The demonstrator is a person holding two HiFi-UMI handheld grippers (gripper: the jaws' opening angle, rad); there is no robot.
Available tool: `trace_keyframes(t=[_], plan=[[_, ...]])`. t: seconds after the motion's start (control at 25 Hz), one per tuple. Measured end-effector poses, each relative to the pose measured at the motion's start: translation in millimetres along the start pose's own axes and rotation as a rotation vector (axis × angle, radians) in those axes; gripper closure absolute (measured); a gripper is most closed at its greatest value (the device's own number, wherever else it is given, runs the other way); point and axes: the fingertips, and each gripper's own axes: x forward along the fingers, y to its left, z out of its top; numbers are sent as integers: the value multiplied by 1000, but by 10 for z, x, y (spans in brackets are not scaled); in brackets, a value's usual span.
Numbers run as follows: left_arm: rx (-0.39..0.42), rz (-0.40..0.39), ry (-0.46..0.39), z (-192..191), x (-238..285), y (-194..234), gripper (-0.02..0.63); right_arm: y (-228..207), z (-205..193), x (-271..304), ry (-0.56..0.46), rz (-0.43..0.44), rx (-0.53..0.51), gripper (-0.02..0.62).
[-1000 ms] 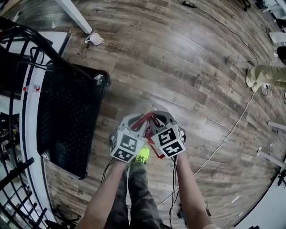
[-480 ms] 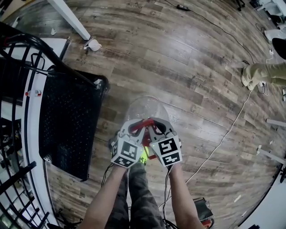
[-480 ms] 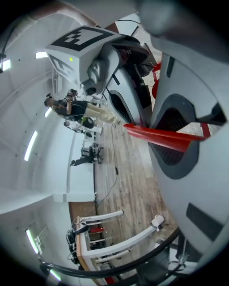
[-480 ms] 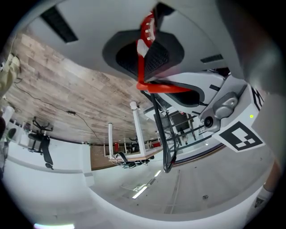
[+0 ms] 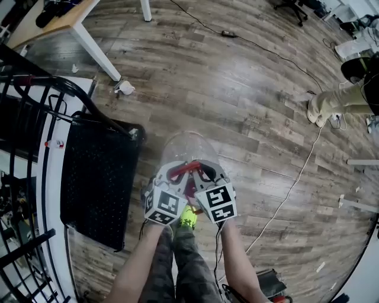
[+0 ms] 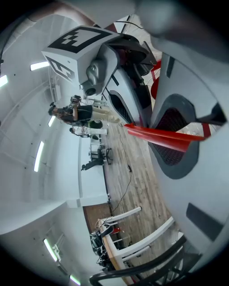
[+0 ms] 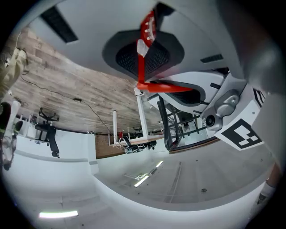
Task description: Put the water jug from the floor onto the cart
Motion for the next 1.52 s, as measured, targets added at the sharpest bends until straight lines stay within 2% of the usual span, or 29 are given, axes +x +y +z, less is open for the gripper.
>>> trace_keyframes(t=[0.28, 0.6, 1.16, 1.52], plan=[[21, 13, -4, 568, -540, 0, 574, 218, 582, -483, -28, 7, 4, 577], [23, 14, -4, 1041, -1144, -201, 574, 527, 999, -1087, -38, 30, 5, 577], [55, 62, 10, 1417, -1562, -372, 574, 720, 1309, -1559, -85, 79, -16, 577], [-25, 156, 5, 1342, -1866, -228, 574, 1040, 1452, -1493, -65, 176, -92, 577]])
